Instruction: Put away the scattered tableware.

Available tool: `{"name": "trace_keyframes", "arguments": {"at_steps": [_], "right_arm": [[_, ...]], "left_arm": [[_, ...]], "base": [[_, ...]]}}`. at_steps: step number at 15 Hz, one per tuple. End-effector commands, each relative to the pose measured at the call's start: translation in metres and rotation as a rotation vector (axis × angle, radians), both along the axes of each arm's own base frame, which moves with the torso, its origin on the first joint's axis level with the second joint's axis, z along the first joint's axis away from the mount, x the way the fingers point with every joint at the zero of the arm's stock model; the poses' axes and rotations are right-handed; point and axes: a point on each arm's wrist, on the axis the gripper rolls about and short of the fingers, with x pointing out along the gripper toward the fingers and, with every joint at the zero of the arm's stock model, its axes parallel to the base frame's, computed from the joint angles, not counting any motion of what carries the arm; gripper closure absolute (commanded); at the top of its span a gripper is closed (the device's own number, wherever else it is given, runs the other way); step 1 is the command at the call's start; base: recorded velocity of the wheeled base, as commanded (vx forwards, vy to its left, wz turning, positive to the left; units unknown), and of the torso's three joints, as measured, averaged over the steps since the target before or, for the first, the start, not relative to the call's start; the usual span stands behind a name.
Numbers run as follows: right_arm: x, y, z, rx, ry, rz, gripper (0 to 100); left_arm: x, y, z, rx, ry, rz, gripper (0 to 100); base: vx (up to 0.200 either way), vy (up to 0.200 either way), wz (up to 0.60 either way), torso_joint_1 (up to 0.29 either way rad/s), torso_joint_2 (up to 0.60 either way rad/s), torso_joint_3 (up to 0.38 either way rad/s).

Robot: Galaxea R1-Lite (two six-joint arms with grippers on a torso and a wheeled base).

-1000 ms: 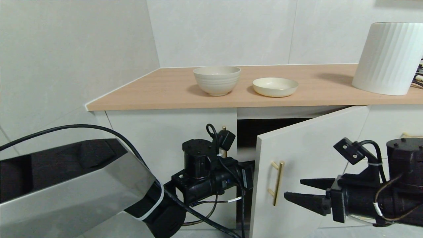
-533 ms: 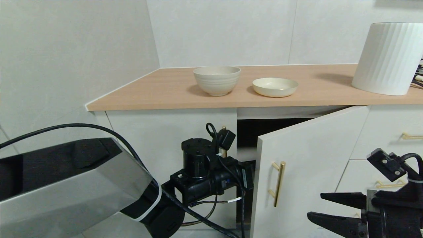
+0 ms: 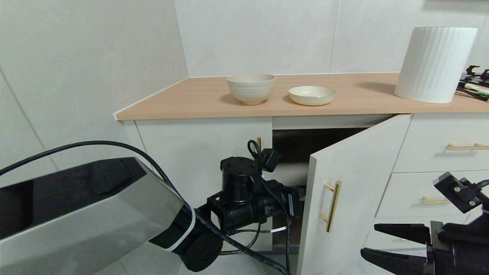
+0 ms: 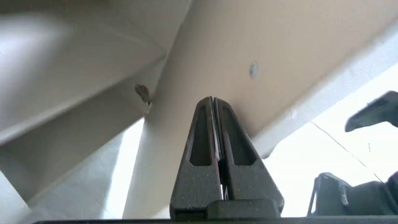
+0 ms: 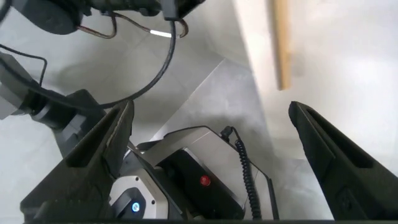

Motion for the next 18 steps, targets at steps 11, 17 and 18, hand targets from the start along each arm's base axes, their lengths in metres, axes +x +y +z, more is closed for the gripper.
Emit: {"name": "trace_keyframes", "arguments": {"at_steps": [11,17,18], "right_arm": [[-0.002,-0.001,0.001,0.004,-0.007,0.004,0],[-0.003,-0.001,0.002,0.008,-0.014,0.009,0],[-0.005,-0.001,0.004,0.015,-0.022,0.014,0]], "left_arm": [[0.024,-0.023,0.014,0.012,0.011,0.006,100],[0.034,-0.042,0.008,0.066,0.028,0.095,100],[0.029,-0.046,0.008,0.068,0.027,0.087,100]], "base": [[-0.055,0.000,0.00,0.000,0.00,0.001],[0.000,0.000,0.00,0.000,0.00,0.000],[0.000,0.000,0.00,0.000,0.00,0.000]]}}
